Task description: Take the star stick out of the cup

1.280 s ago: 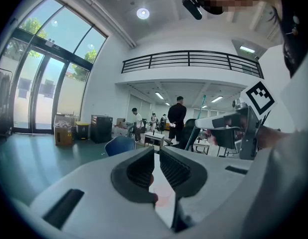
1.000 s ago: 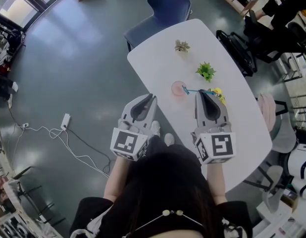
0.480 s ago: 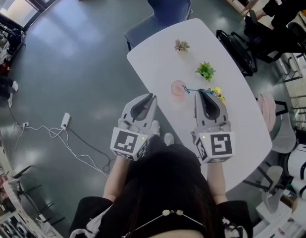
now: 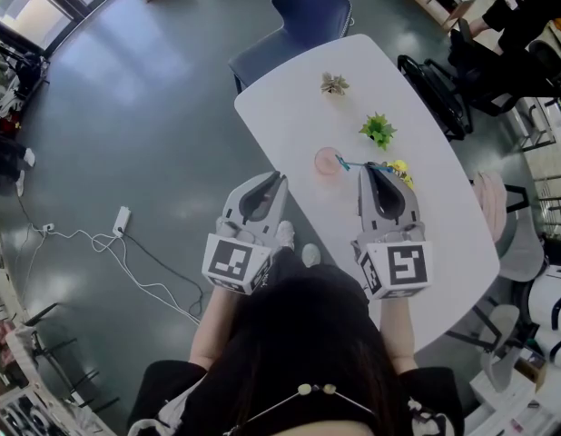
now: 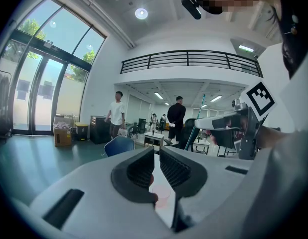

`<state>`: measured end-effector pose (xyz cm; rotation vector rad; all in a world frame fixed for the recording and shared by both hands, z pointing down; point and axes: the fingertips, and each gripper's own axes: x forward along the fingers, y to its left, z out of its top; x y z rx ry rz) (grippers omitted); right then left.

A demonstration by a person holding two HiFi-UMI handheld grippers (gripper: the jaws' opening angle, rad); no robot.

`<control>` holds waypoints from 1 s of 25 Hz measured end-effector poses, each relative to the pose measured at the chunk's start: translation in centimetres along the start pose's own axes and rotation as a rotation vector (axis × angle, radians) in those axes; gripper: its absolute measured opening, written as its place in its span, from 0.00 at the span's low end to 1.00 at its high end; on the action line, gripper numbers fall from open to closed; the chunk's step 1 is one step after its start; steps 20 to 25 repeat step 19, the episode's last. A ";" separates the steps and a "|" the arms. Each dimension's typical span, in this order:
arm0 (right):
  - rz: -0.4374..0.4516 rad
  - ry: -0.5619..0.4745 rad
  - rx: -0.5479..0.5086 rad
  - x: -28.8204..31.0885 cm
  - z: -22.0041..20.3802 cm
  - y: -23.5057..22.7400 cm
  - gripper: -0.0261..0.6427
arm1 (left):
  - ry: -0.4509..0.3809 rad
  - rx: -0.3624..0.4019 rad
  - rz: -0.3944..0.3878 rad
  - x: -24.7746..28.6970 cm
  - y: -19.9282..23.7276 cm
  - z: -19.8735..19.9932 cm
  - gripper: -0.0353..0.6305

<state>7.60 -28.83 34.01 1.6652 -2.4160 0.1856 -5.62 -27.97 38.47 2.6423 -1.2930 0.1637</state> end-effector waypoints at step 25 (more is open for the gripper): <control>0.000 -0.002 -0.001 0.1 0.1 -0.3 0.07 | -0.005 -0.005 0.013 -0.3 0.1 0.0 0.11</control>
